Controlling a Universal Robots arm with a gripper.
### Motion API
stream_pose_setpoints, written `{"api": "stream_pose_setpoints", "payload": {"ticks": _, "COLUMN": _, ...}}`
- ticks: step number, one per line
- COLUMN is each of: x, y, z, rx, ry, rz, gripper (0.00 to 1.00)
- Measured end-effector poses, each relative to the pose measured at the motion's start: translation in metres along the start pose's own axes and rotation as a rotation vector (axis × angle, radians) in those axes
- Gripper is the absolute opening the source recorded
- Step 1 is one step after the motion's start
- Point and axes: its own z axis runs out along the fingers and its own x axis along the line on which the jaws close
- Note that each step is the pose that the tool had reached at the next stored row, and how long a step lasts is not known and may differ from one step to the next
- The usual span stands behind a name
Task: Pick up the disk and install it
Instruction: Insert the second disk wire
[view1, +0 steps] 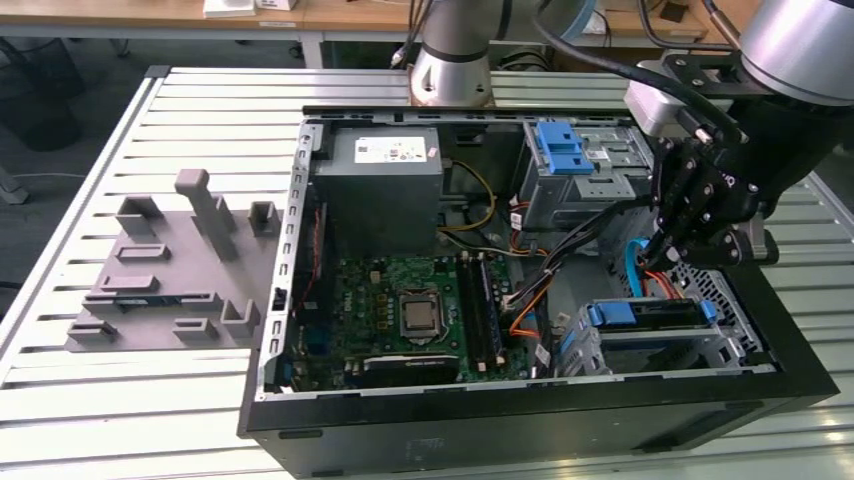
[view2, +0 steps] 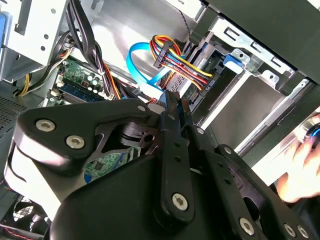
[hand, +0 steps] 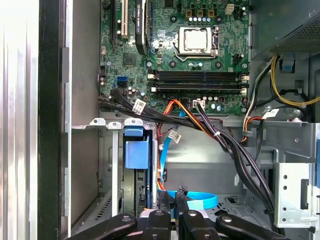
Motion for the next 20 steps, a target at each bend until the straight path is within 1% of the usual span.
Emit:
{"api": "stream_pose_setpoints", "payload": {"ticks": 6, "x": 0.0000, "y": 0.0001, "z": 0.0001, "rx": 0.0000, "ry": 0.0000, "rz": 0.000, "gripper": 0.16}}
{"api": "stream_pose_setpoints", "payload": {"ticks": 7, "x": 0.0006, "y": 0.0001, "z": 0.0004, "rx": 0.0001, "ry": -0.0010, "rz": 0.000, "gripper": 0.16}}
{"api": "stream_pose_setpoints", "payload": {"ticks": 9, "x": 0.0040, "y": 0.0002, "z": 0.0011, "rx": 0.0001, "ry": -0.0091, "rz": 0.000, "gripper": 0.16}}
{"api": "stream_pose_setpoints", "payload": {"ticks": 10, "x": 0.0060, "y": 0.0003, "z": 0.0017, "rx": 0.0000, "ry": -0.0153, "rz": 0.000, "gripper": 0.16}}
{"api": "stream_pose_setpoints", "payload": {"ticks": 12, "x": 0.0083, "y": 0.0002, "z": 0.0028, "rx": -0.0001, "ry": -0.0303, "rz": 0.000, "gripper": 0.16}}
{"api": "stream_pose_setpoints", "payload": {"ticks": 13, "x": 0.0091, "y": 0.0002, "z": 0.0036, "rx": -0.0001, "ry": -0.0357, "rz": 0.000, "gripper": 0.16}}
{"api": "stream_pose_setpoints", "payload": {"ticks": 15, "x": 0.0101, "y": 0.0002, "z": 0.0058, "rx": 0.0006, "ry": -0.0386, "rz": -0.001, "gripper": 0.16}}
{"api": "stream_pose_setpoints", "payload": {"ticks": 17, "x": 0.0108, "y": 0.0002, "z": 0.0077, "rx": 0.0028, "ry": -0.0381, "rz": -0.002, "gripper": 0.16}}
{"api": "stream_pose_setpoints", "payload": {"ticks": 20, "x": 0.0136, "y": 0.0006, "z": 0.0094, "rx": 0.0104, "ry": -0.0382, "rz": -0.003, "gripper": 0.16}}
